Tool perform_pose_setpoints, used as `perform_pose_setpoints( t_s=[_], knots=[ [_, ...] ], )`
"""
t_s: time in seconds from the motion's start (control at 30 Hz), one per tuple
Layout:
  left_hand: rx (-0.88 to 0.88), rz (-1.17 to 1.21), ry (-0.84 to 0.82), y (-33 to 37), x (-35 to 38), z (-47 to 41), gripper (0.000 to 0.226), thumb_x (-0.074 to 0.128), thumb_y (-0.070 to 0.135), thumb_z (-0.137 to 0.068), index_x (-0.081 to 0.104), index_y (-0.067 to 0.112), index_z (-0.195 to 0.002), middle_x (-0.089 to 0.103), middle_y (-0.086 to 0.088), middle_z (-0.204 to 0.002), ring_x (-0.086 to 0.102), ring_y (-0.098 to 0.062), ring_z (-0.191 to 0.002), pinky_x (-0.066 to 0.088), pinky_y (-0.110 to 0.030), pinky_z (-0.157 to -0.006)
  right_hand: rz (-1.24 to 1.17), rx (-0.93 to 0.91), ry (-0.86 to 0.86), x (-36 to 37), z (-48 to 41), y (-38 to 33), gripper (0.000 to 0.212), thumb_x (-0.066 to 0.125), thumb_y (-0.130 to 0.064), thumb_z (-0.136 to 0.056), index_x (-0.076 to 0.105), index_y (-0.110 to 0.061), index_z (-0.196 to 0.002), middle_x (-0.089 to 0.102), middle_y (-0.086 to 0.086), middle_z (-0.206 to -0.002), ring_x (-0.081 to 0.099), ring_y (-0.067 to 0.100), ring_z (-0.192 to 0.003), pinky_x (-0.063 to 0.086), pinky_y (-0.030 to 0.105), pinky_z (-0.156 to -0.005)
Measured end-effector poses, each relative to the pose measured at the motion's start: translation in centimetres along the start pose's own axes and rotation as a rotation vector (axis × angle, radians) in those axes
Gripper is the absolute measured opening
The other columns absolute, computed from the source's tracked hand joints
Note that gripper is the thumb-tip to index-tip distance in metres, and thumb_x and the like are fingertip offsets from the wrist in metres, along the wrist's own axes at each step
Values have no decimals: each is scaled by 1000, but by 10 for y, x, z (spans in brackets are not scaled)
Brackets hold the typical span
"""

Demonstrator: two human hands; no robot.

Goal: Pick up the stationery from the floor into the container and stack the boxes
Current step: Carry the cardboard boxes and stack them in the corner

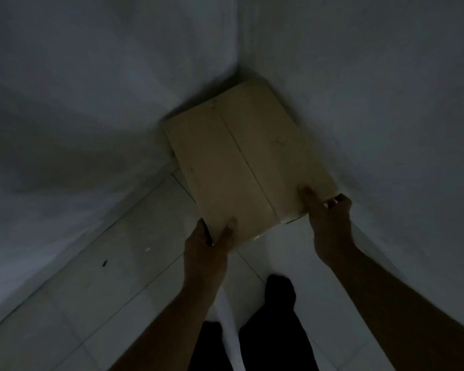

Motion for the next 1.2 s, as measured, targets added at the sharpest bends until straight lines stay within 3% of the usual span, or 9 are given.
perform_pose_setpoints(
  t_s=[0.2,0.3,0.43,0.5,0.6,0.73,0.9,1.07,1.2],
  knots=[
    [-56,25,12,4,20,-27,27,65,32,-87,65,19,-111,73,5,-101,68,-7,-91,54,-26,-76,129,142,197,20,-29,-3,72,83,-49,-63,43,-14,-111,55,-1,-105,56,17,-93,49,32,-77],
    [-37,-99,42,14,26,-43,19,61,34,-90,70,18,-90,70,6,-76,64,-4,-69,50,-15,-60,133,143,203,33,-45,-16,68,77,-48,-71,44,-12,-119,53,3,-109,56,24,-98,54,46,-85],
    [-225,-102,-58,22,31,-62,24,65,35,-87,63,13,-78,63,2,-80,64,-21,-83,57,-42,-83,71,224,122,30,-58,-29,61,71,-40,-81,47,-17,-132,54,6,-126,57,26,-105,54,44,-88],
    [-263,-162,-182,25,29,-62,21,61,33,-90,64,15,-100,60,1,-98,60,-16,-91,53,-37,-87,20,283,35,17,-52,-24,60,68,-35,-85,45,-18,-138,55,6,-130,57,23,-110,52,38,-88],
    [-245,-223,-181,32,14,-49,52,59,39,-89,48,16,-135,56,-8,-128,56,-23,-115,47,-39,-97,137,285,-41,2,-34,-17,47,63,-42,-87,55,-20,-128,55,4,-125,54,20,-113,50,38,-92],
    [-230,-66,-247,55,-5,-25,56,61,43,-87,46,21,-137,52,0,-136,55,-15,-111,50,-43,-97,304,181,-15,-4,-6,-27,45,64,-35,-87,54,-11,-124,57,10,-106,56,24,-99,50,42,-93],
    [69,-298,-256,111,-31,42,48,62,44,-86,54,20,-127,56,0,-133,56,-14,-113,49,-35,-94,673,-130,-7,-20,81,-84,48,62,-36,-87,53,-12,-128,56,7,-129,53,25,-117,39,30,-91],
    [324,-442,-282,163,-41,128,43,62,49,-84,53,31,-122,52,3,-130,51,-13,-117,45,-22,-77,805,-247,-54,-46,194,-144,46,59,-38,-89,49,-15,-128,57,9,-127,54,19,-99,35,22,-77],
    [497,-500,-414,208,-37,225,44,60,44,-87,50,26,-126,50,3,-133,47,-8,-116,43,-28,-91,787,-356,52,-90,305,-191,40,60,-36,-89,53,-15,-122,64,11,-117,61,26,-95,37,20,-73]
  ],
)
Point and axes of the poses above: each hand's wrist, its own z-axis away from the middle knuckle, its own x-axis out of the palm, y = z × x, the point moved 4 cm from there along -z, towards the middle knuckle
